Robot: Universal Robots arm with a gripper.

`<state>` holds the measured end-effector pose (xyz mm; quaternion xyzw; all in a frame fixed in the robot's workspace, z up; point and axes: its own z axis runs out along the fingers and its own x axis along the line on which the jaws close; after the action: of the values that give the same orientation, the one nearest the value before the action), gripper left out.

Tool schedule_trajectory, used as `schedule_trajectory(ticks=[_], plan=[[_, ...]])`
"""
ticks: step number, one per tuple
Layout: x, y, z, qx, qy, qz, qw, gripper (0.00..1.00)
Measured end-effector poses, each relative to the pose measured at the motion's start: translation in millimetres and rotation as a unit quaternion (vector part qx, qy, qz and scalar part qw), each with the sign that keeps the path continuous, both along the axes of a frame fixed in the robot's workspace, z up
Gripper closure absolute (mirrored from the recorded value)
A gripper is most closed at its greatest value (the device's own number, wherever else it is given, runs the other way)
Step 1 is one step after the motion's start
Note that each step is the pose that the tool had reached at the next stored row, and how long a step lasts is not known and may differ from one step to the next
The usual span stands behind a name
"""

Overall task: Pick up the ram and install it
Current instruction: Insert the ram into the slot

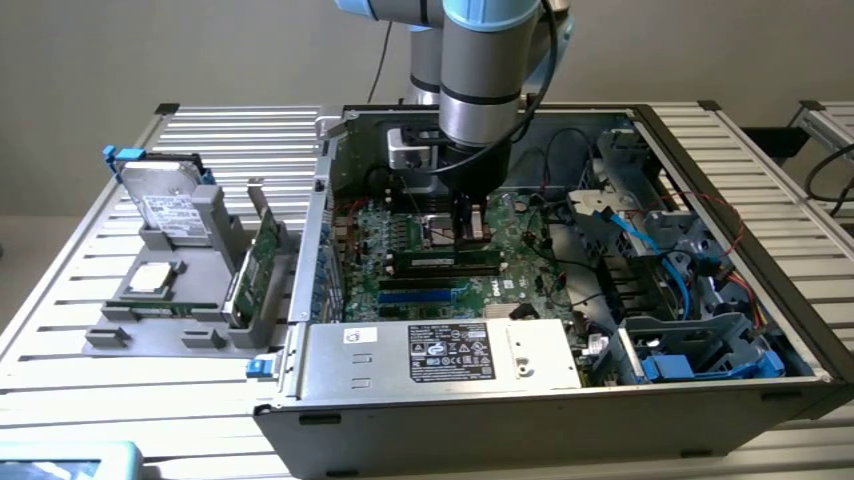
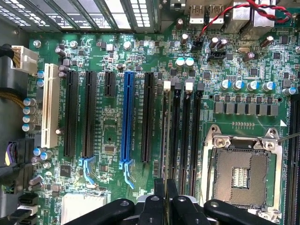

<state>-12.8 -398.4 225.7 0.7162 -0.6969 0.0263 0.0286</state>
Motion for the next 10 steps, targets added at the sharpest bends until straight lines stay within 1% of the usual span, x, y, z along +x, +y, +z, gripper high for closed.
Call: schedule_trajectory(ticks=[10], plan=[[0.1,0.1,0.3,0.0000,0.0000,-0.002,1.0000,0.87]])
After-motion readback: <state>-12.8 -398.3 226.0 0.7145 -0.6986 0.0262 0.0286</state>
